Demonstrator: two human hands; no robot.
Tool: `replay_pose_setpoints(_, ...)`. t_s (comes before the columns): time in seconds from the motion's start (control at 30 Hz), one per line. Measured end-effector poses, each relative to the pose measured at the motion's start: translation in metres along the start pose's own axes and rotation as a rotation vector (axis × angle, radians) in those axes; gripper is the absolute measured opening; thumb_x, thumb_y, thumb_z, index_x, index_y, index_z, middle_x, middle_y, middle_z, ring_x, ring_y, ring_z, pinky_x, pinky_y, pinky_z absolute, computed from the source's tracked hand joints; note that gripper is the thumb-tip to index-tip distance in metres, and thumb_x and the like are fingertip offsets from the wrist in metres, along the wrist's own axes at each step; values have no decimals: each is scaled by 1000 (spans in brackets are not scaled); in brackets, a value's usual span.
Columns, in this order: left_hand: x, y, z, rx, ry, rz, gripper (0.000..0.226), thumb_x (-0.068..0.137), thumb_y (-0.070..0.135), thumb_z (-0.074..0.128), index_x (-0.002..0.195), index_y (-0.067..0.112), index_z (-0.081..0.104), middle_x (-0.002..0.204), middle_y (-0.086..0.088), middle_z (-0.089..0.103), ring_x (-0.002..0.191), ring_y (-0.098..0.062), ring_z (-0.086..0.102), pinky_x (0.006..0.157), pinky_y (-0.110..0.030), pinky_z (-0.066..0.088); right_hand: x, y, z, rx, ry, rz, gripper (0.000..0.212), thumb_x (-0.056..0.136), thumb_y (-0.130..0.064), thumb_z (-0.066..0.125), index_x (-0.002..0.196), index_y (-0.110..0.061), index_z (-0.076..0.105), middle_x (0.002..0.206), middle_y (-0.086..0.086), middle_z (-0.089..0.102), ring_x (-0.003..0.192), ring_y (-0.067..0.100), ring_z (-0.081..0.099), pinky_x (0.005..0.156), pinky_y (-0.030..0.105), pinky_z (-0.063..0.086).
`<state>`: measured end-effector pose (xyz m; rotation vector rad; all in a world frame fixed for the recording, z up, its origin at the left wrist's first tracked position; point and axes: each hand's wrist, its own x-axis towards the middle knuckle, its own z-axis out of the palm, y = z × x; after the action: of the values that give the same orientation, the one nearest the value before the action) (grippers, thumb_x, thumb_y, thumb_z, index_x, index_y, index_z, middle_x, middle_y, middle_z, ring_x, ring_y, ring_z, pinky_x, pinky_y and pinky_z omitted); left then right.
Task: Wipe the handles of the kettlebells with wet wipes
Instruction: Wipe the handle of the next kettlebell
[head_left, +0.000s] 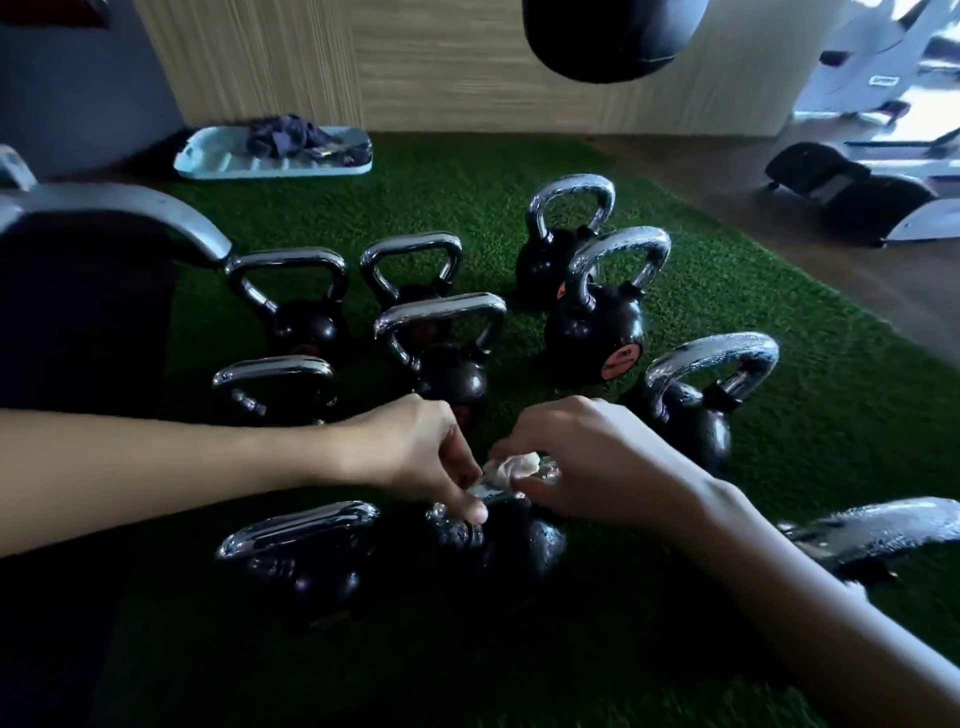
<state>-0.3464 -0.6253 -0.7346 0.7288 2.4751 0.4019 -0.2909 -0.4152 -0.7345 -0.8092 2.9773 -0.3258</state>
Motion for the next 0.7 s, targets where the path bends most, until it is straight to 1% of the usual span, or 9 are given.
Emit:
replay_pose_setpoints(0.03, 0, 2, 3, 7, 28, 13, 45, 64, 63, 87, 100, 37, 80, 92, 24, 75, 86, 9, 67, 76, -16, 56, -5, 3, 5, 19, 15, -16, 40, 82, -57, 49, 119, -44, 61, 102, -12, 65, 95, 10, 65, 73, 38, 58)
replay_pose_setpoints(0.1, 2, 5, 5, 10, 60, 41, 43, 66, 61, 87, 100, 36, 81, 91, 23, 76, 83, 10, 67, 72, -15, 54, -13, 9, 15, 112, 97, -10, 42, 80, -61, 60, 120, -46, 61, 102, -15, 66, 94, 7, 66, 72, 36, 58)
replay_pose_setpoints(0.17, 3, 8, 4, 14, 60, 59, 39, 66, 61, 86, 98, 39, 81, 91, 25, 76, 83, 12, 65, 69, -11, 52, -18, 11, 25, 207, 198, 19, 36, 80, -54, 72, 114, -42, 70, 103, -16, 68, 91, 6, 68, 72, 36, 58)
replay_pose_setpoints(0.23, 4, 10, 2, 34, 39, 69, 38, 68, 61, 86, 98, 39, 81, 89, 24, 76, 81, 12, 66, 71, -16, 53, -21, 12, 31, 211, 232, 41, 30, 83, -50, 73, 111, -42, 72, 103, -16, 69, 90, 7, 68, 71, 36, 57)
replay_pose_setpoints(0.33, 1, 13, 2, 69, 25, 91, 37, 73, 54, 86, 99, 28, 81, 80, 18, 74, 59, 18, 57, 54, -4, 38, -31, 26, 29, 193, 313, 113, 26, 83, -49, 74, 108, -42, 74, 104, -21, 71, 88, 2, 68, 72, 34, 58)
replay_pose_setpoints(0.43, -3, 13, 6, 34, 35, 83, 35, 77, 47, 85, 104, 25, 81, 85, 15, 75, 49, 18, 52, 48, -2, 34, -42, 42, 24, 199, 340, 244, 30, 77, -54, 75, 106, -45, 75, 103, -27, 70, 86, -6, 64, 75, 33, 57)
replay_pose_setpoints(0.57, -12, 11, 5, -5, 8, 29, 35, 78, 43, 85, 107, 24, 80, 54, 27, 63, 44, 17, 49, 44, -4, 32, -30, 16, 29, 214, 315, 148, 29, 79, -48, 77, 107, -44, 75, 106, -27, 69, 92, -4, 66, 77, 29, 56)
replay_pose_setpoints(0.6, -14, 9, 5, -12, 2, 23, 36, 78, 43, 85, 108, 25, 80, 54, 31, 61, 44, 17, 49, 44, -4, 33, -29, 10, 32, 200, 318, 116, 28, 80, -46, 77, 107, -43, 75, 107, -27, 69, 92, -3, 66, 77, 27, 55)
replay_pose_setpoints(0.7, -23, 5, 6, -31, -1, 9, 35, 76, 45, 87, 107, 31, 80, 91, 23, 76, 49, 19, 53, 49, -3, 36, -37, 23, 39, 236, 382, 165, 29, 79, -45, 81, 108, -46, 75, 109, -32, 69, 97, -8, 65, 80, 23, 54)
